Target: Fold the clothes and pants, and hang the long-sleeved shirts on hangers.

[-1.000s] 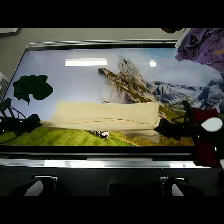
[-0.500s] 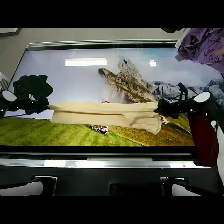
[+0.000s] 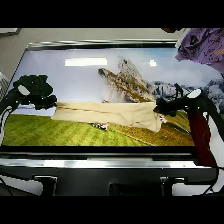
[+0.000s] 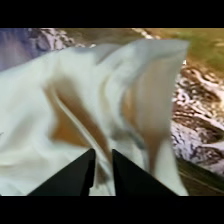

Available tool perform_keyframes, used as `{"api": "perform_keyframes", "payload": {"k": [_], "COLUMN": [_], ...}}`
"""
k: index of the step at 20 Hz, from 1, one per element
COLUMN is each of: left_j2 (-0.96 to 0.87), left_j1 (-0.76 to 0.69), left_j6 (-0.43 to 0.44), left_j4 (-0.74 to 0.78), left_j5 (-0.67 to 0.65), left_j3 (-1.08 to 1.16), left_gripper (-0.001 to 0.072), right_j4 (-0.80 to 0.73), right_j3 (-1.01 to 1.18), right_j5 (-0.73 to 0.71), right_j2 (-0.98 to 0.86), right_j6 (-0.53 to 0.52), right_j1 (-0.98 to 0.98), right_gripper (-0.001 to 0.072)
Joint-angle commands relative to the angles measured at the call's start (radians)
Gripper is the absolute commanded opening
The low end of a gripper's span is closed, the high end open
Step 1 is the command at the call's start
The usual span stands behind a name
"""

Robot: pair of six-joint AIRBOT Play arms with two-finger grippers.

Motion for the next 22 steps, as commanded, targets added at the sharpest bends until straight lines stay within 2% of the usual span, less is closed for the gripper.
{"api": "perform_keyframes", "payload": {"k": [1,2,3,7,9,11,13,16,22], "left_j2": [-0.021,-0.019,-0.016,0.001,0.008,0.025,0.038,0.042,0.042], "left_j1": [-0.005,-0.005,-0.003,0.001,0.004,0.006,0.005,0.005,0.003], "left_j6": [-0.019,-0.027,-0.027,-0.026,-0.026,-0.027,-0.027,-0.027,-0.05], "left_j4": [-0.013,-0.012,-0.01,-0.011,-0.01,-0.01,-0.01,-0.01,-0.011], "left_j5": [-0.011,-0.027,-0.053,-0.111,-0.145,-0.162,-0.173,-0.196,-0.206], "left_j3": [0.023,0.044,0.076,0.188,0.22,0.226,0.226,0.226,0.226], "left_gripper": [0.032,0.0462,0.0551,0.0551,0.0551,0.0551,0.055,0.0551,0.0551], "right_j4": [0.016,0.01,0.006,0.023,0.016,0.042,0.103,0.2,0.25], "right_j3": [0.024,0.056,0.105,0.222,0.213,0.163,0.097,0.03,0.022], "right_j5": [0.042,0.09,0.151,0.269,0.314,0.311,0.31,0.309,0.255], "right_j2": [-0.024,-0.024,-0.023,-0.021,-0.024,-0.031,-0.061,-0.135,-0.205], "right_j6": [0.027,0.025,0.026,0.02,-0.024,-0.081,-0.14,-0.214,-0.244], "right_j1": [0.0,-0.007,-0.021,-0.146,-0.201,-0.245,-0.262,-0.243,-0.153], "right_gripper": [0.0338,0.051,0.0609,0.061,0.061,0.0626,0.068,0.068,0.0679]}}
